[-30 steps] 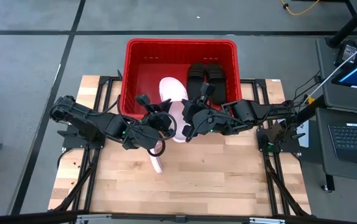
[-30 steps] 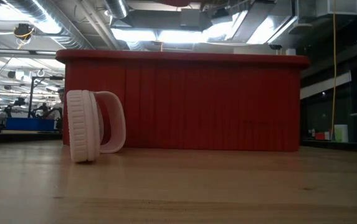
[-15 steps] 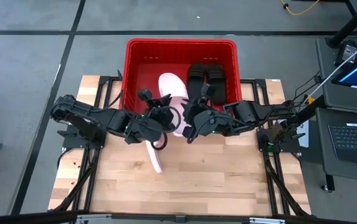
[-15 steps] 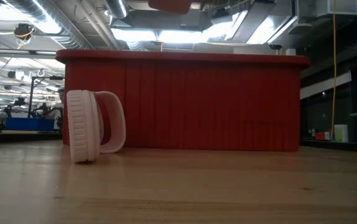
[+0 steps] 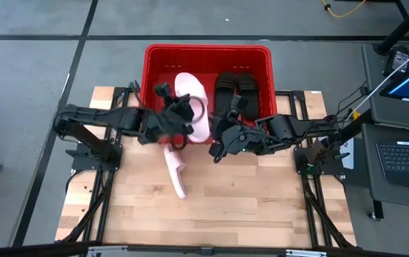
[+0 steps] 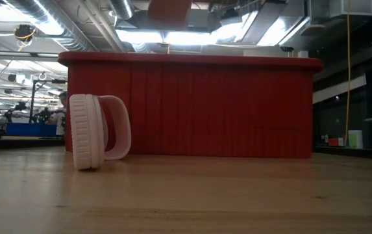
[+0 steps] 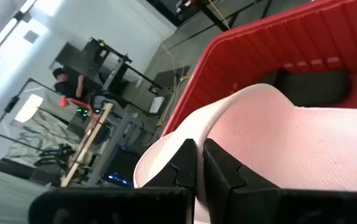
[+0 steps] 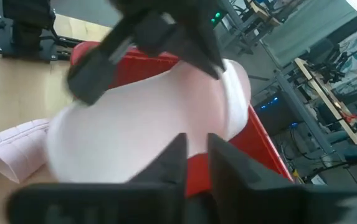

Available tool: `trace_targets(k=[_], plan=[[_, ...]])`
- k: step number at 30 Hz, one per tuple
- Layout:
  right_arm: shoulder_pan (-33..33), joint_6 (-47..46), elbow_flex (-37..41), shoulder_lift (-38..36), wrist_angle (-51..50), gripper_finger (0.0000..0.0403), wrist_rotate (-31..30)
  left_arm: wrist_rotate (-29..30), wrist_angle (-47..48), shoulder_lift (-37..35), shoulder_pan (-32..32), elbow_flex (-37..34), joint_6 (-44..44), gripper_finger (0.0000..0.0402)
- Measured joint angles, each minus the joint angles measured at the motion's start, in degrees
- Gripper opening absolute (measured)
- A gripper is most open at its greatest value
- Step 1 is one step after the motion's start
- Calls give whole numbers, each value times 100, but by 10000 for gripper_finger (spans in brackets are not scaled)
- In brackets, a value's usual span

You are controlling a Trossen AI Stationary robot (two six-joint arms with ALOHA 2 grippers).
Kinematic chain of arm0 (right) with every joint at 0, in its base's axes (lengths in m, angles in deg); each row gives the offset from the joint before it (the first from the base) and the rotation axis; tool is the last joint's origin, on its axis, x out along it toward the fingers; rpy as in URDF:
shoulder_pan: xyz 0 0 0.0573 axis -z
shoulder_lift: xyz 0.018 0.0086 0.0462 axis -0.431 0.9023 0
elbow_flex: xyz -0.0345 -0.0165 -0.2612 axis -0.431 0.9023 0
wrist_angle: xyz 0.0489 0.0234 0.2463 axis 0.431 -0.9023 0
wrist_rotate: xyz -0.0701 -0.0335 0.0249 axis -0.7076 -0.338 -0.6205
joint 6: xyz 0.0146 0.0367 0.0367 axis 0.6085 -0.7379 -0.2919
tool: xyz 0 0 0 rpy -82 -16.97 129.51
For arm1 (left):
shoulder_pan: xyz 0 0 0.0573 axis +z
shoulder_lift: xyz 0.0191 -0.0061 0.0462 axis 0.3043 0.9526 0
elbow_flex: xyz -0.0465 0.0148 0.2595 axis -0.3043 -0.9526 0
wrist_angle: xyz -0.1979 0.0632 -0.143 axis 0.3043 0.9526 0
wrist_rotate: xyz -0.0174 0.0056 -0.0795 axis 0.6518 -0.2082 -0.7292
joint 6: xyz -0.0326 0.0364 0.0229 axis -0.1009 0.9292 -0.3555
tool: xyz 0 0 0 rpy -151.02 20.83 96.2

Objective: Pick and place slides into bin
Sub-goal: Put the right pink slide into the red bin

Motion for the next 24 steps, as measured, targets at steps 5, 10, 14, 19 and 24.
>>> trace_targets(k=[5, 10, 14, 19, 24], plan=[[22, -37, 0, -2, -80, 9, -240, -1423, -111, -205, 633, 0, 254, 4], [179, 5, 2, -277, -469, 4, -367, -2316, -929, -209, 1381, -2, 866, 4], [355, 183, -3, -549, -721, 3, -341, -2944, -1627, -69, 1805, -2, 1065, 4], [615, 111, 0, -954, -1309, 2, -20, -3214, -2156, 119, 2222, -2, 1332, 4], [839, -318, 285, -1290, -1662, 2, 270, -3538, -2319, 424, 2555, -4, 1388, 4]])
